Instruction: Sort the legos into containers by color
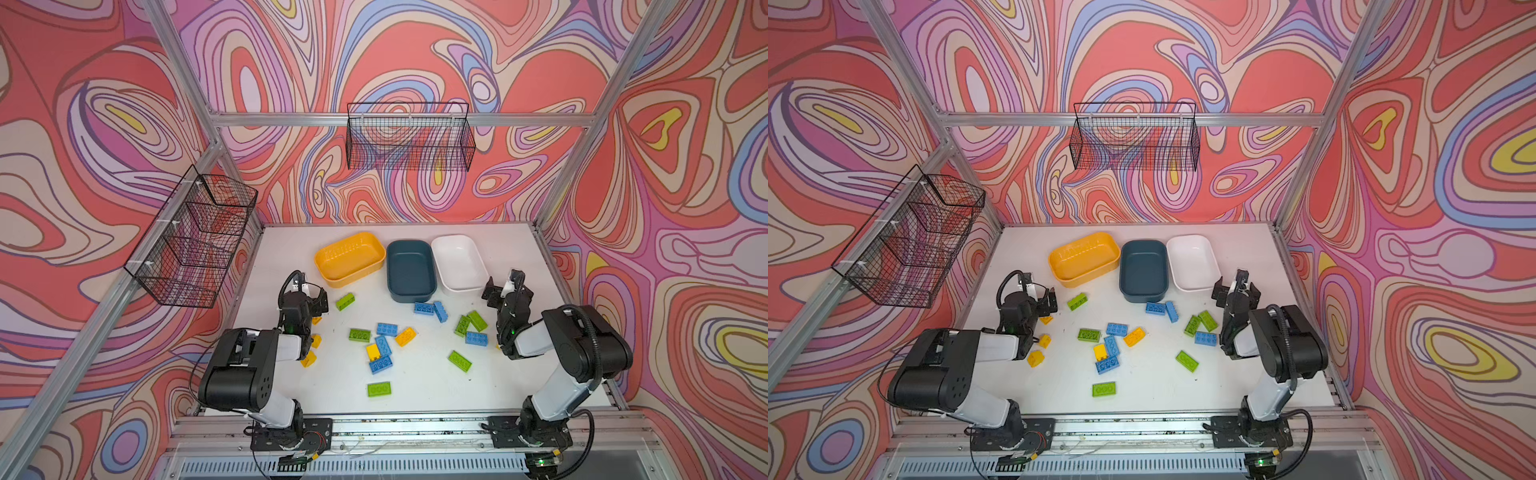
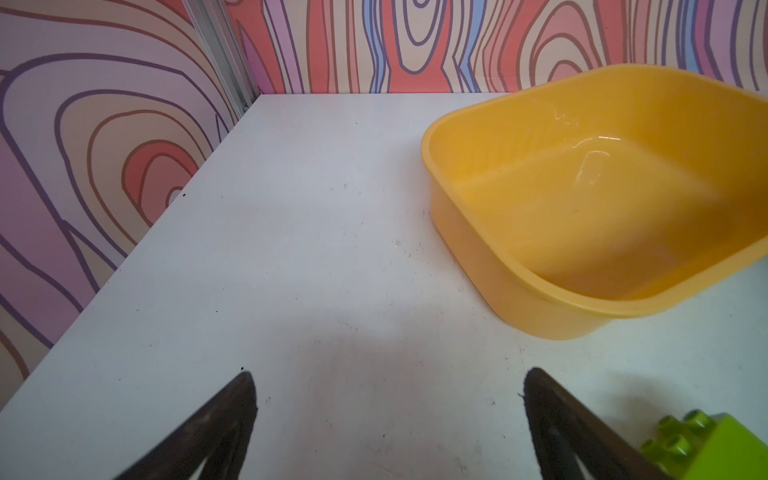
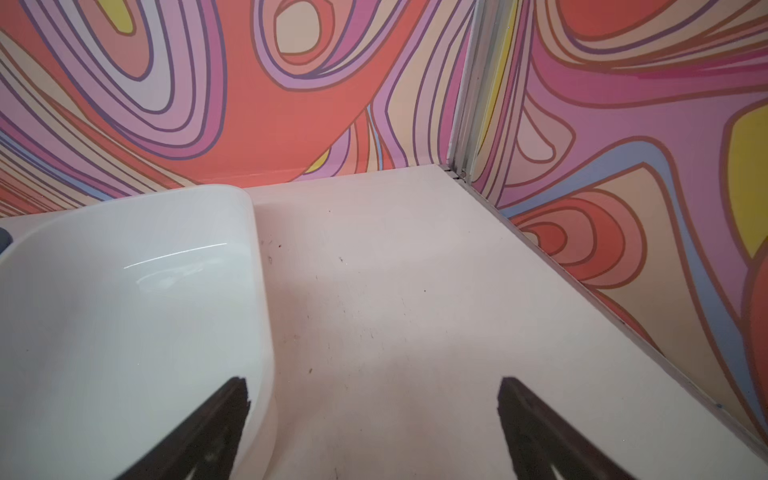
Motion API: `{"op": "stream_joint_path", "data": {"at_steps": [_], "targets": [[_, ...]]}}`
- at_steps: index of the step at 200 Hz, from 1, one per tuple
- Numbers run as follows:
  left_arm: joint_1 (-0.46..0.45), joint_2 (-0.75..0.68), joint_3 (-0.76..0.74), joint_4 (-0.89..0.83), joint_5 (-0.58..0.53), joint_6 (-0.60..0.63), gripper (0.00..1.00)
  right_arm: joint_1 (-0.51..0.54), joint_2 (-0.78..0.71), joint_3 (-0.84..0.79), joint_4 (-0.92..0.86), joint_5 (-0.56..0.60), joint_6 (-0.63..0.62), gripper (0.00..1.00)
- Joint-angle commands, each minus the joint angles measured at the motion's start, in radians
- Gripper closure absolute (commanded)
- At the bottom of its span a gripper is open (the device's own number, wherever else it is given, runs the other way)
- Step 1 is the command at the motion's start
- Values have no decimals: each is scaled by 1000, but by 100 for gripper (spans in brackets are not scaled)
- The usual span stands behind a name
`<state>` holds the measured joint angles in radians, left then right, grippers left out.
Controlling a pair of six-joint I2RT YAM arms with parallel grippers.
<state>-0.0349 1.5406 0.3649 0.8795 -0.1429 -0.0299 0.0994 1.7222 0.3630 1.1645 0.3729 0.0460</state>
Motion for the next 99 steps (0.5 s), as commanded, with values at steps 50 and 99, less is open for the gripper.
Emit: {"op": "stream_joint_path", "data": {"at_steps": [50, 99], "targets": [[-2, 3, 11, 18, -7, 9, 0, -2, -9, 8, 11, -6, -2, 2], [6, 0, 10, 16, 12, 8, 0, -2, -9, 8, 9, -8, 0, 2]]}}
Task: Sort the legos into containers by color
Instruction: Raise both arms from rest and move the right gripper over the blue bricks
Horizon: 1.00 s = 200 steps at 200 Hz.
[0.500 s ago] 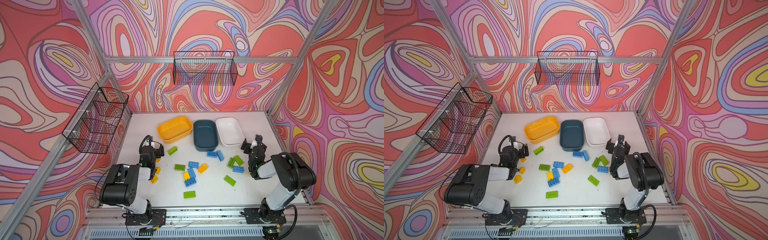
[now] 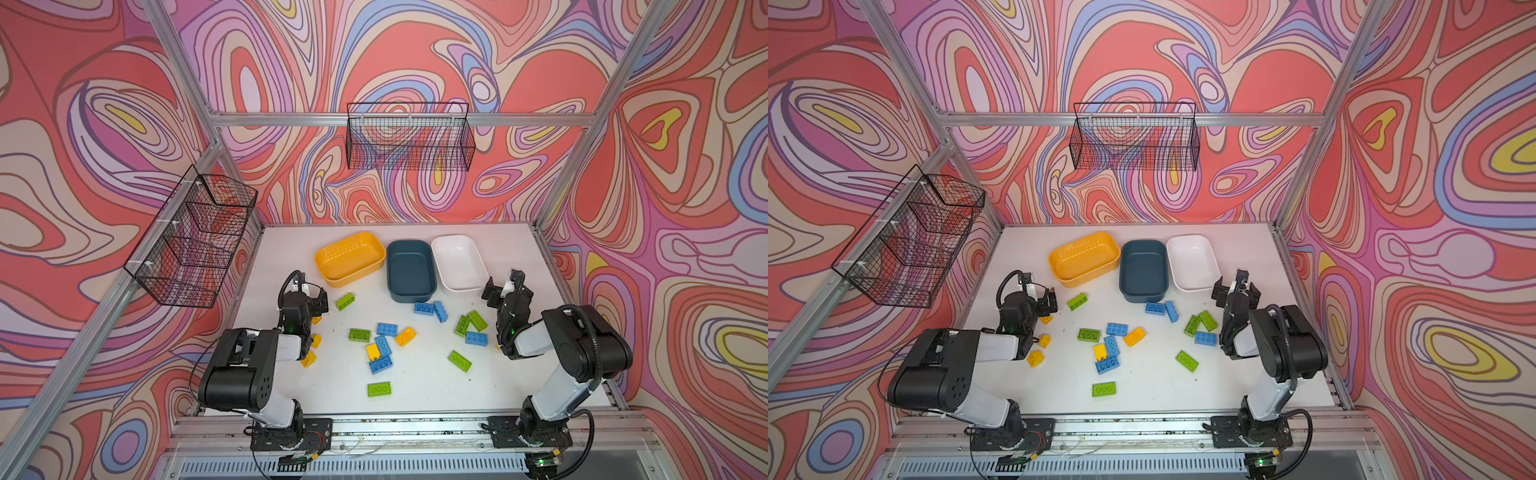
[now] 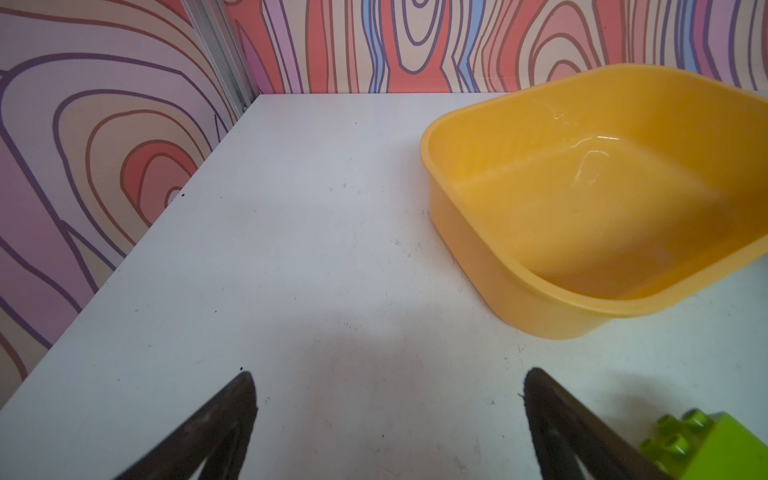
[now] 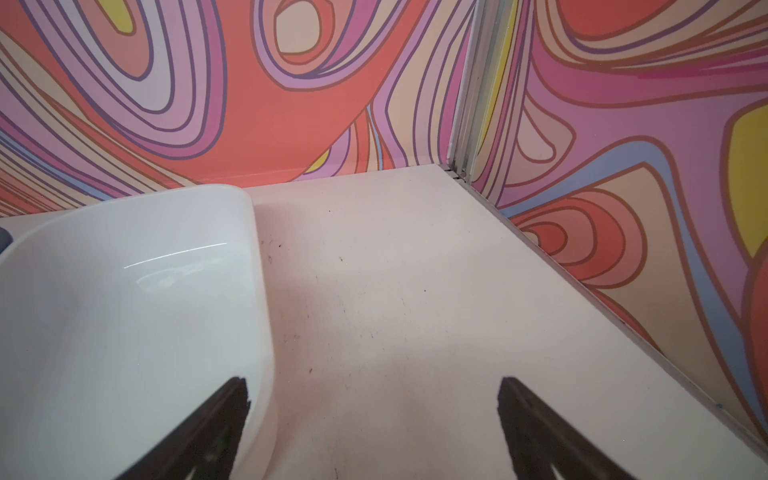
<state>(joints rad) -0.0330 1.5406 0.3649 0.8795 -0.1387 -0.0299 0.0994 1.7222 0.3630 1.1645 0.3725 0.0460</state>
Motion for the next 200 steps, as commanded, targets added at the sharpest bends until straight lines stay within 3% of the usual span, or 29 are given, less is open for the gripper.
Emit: {"op": "stream_joint_path", "data": {"at_steps": [1, 146, 160, 169, 178, 200], "targets": [[4, 0, 10, 16, 8, 8, 0, -3, -9, 8, 9, -8, 0, 2], [5, -4, 6, 20, 14, 6, 0, -1, -17, 7, 12, 12, -5, 2], [5, -43, 9, -14, 32, 12, 0, 5, -94, 7, -64, 18, -10, 2], [5, -81, 16, -63, 29, 13, 0, 16, -173, 37, -218, 76, 19, 2], [3, -130, 25, -121, 2, 4, 0, 16, -254, 69, -376, 100, 70, 2], [-7, -261, 85, -338, -77, -52, 0, 19, -424, 76, -551, 127, 124, 2]]}}
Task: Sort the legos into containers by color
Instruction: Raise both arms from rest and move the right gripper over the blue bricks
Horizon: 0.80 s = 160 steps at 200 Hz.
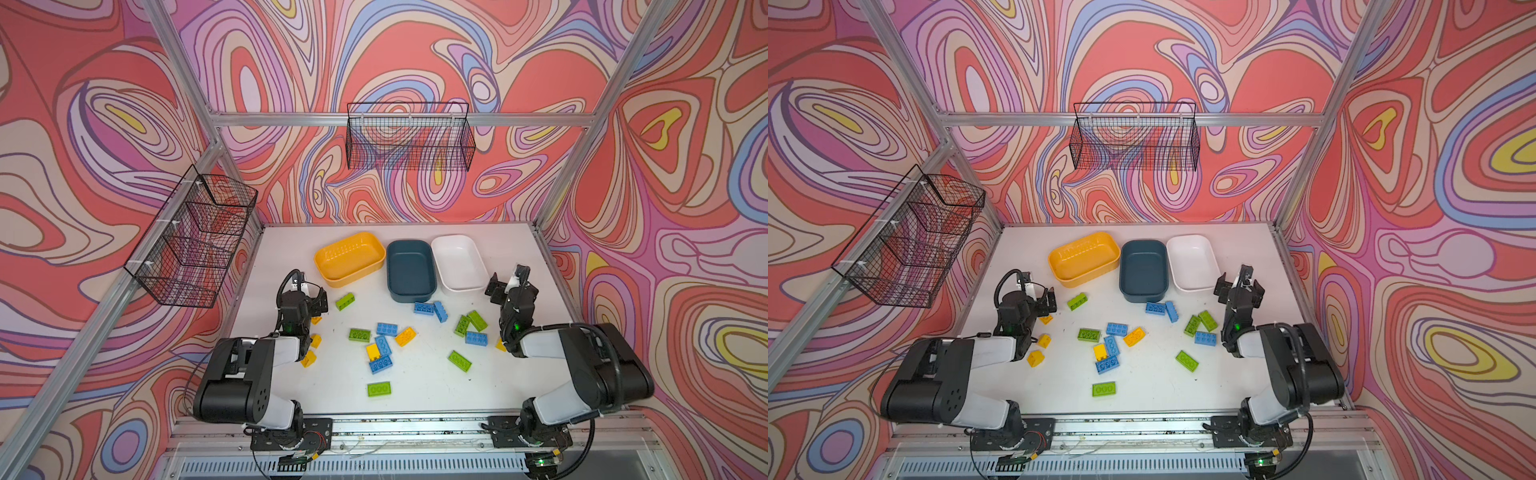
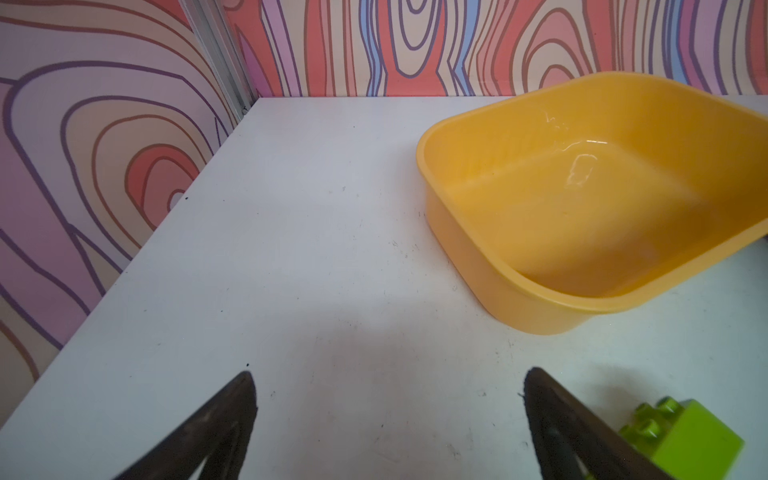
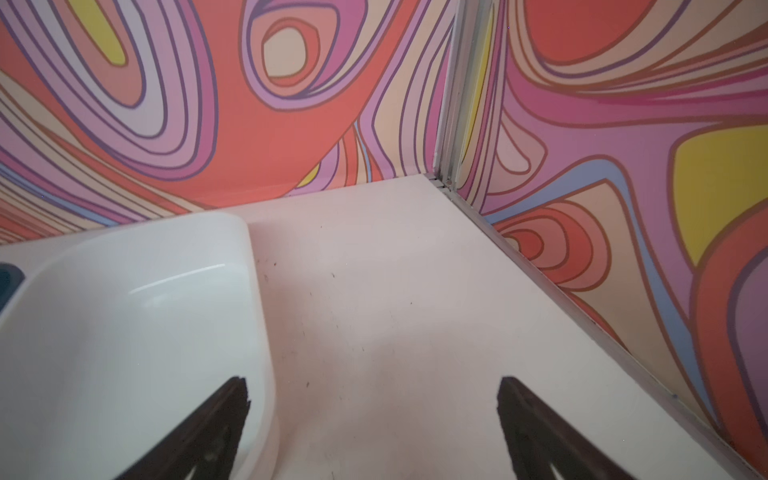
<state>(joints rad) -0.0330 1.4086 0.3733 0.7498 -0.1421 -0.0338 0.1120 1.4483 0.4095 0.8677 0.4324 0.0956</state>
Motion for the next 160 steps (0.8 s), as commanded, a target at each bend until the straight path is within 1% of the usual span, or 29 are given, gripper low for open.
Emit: {"op": "stream_joint_path", "data": {"at_steps": [1, 13, 19, 33, 43, 49, 61, 81, 103, 126, 145, 160], "targets": [[-7, -132, 82, -222, -77, -56, 0, 6, -156, 32, -264, 68, 76, 2], [-8, -207, 133, -376, -80, -128, 0, 7, -254, 68, -394, 65, 96, 2], [-11, -241, 190, -449, -69, -163, 0, 8, -301, 94, -472, 58, 107, 2], [-27, -310, 267, -609, -54, -225, 0, 11, -372, 141, -610, 31, 124, 2], [-41, -352, 316, -716, -59, -262, 0, 35, -422, 173, -696, 24, 139, 2], [-49, -377, 345, -775, -71, -286, 0, 57, -442, 185, -734, 18, 148, 3], [-53, -424, 390, -899, -80, -342, 0, 100, -467, 211, -797, -35, 170, 5], [-54, -498, 426, -1051, -72, -411, 0, 175, -465, 252, -905, -88, 186, 8], [-54, -565, 446, -1162, -47, -436, 0, 260, -428, 284, -1007, -120, 181, 11], [-54, -603, 463, -1246, -1, -440, 1, 351, -385, 280, -1051, -172, 191, 17], [-54, -611, 451, -1259, 67, -449, 1, 427, -335, 273, -1065, -213, 204, 21], [-53, -593, 436, -1244, 134, -460, 1, 474, -283, 280, -1078, -273, 216, 23]]}}
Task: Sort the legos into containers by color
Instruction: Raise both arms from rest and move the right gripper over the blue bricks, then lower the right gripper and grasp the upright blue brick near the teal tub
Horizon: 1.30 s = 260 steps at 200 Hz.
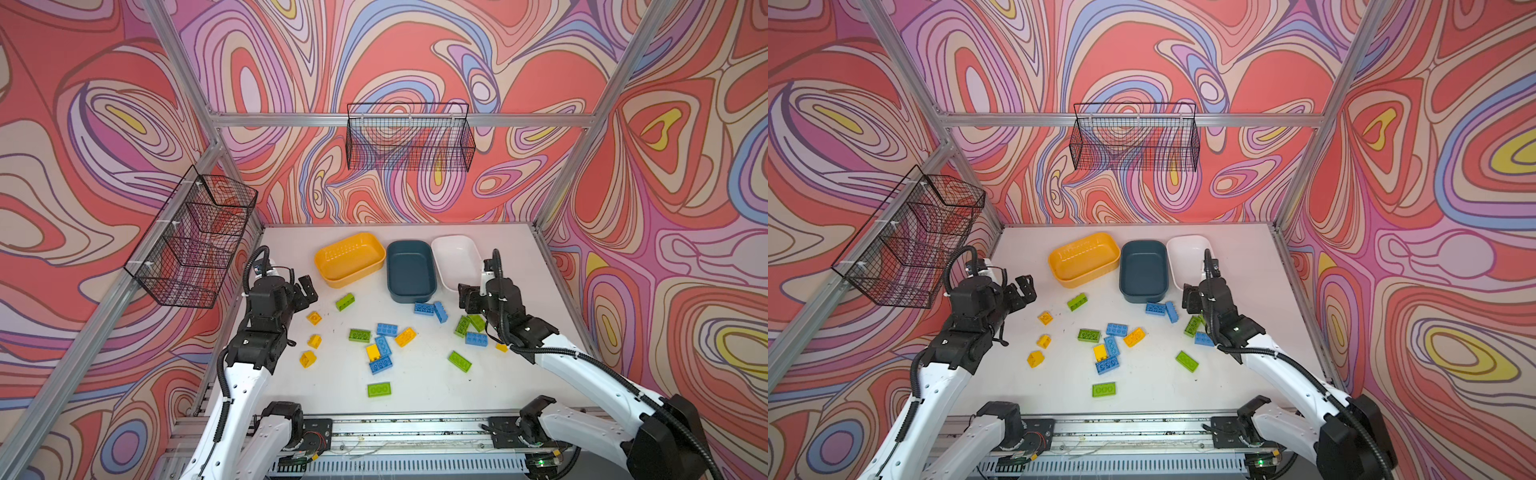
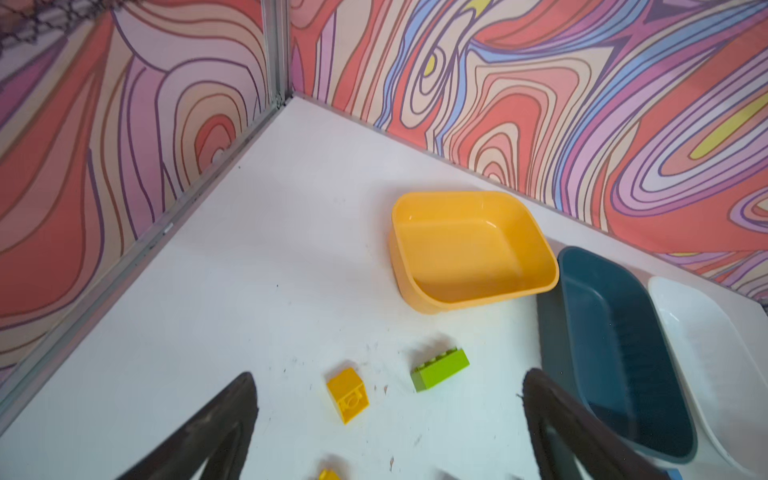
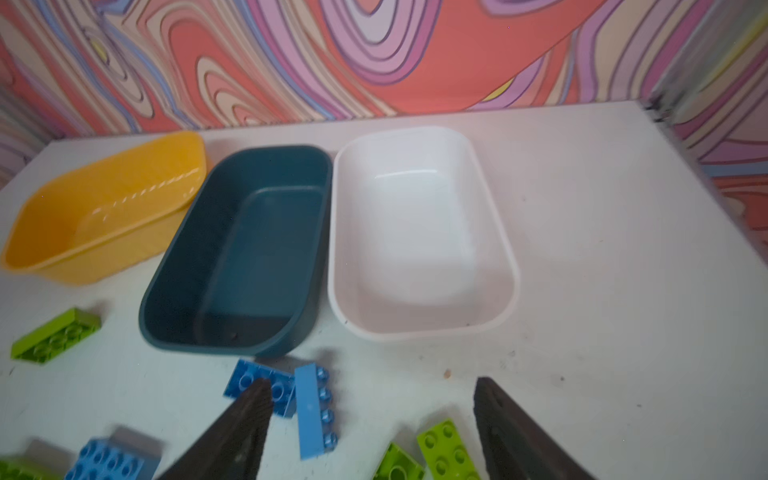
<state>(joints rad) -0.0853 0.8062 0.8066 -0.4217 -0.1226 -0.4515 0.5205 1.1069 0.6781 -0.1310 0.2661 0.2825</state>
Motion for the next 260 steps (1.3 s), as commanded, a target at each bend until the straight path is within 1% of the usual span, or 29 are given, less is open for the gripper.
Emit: {"op": "stream_joint_path", "data": {"at_steps": [1, 15, 29, 54, 74, 116, 129, 147, 186, 196, 206, 220, 234, 260], "targets": [[-1, 11, 4, -74, 119, -44, 1, 69, 62, 12, -81, -110, 31, 23], [-1, 42, 31, -101, 184, -44, 1, 107, 109, 21, -110, -111, 36, 24], [-1, 54, 35, -103, 224, -58, 2, 115, 150, 30, -130, -107, 46, 24], [-1, 15, 13, -62, 297, -92, 0, 114, 229, 47, -112, -100, 46, 28], [-1, -14, 9, -56, 305, -98, 0, 114, 308, 85, -115, -96, 45, 31], [-11, -11, 28, -82, 314, -82, 2, 113, 429, 150, -115, -98, 53, 37], [-13, -6, 31, -83, 317, -82, 2, 113, 469, 168, -123, -90, 56, 42], [-15, 2, 33, -87, 314, -79, 2, 113, 507, 183, -125, -87, 60, 51], [-17, 13, 35, -85, 320, -79, 2, 111, 540, 181, -104, -91, 58, 60], [-18, 16, 33, -85, 322, -80, 3, 111, 542, 179, -103, -94, 55, 60], [-17, 19, 33, -86, 322, -80, 3, 111, 541, 181, -110, -89, 55, 60], [-18, 21, 34, -84, 322, -81, 3, 111, 523, 181, -123, -70, 54, 56], [-18, 24, 33, -84, 323, -82, 3, 111, 490, 180, -130, -58, 52, 55], [-18, 24, 33, -83, 328, -82, 3, 82, 424, 173, -139, -76, 34, 53]]}}
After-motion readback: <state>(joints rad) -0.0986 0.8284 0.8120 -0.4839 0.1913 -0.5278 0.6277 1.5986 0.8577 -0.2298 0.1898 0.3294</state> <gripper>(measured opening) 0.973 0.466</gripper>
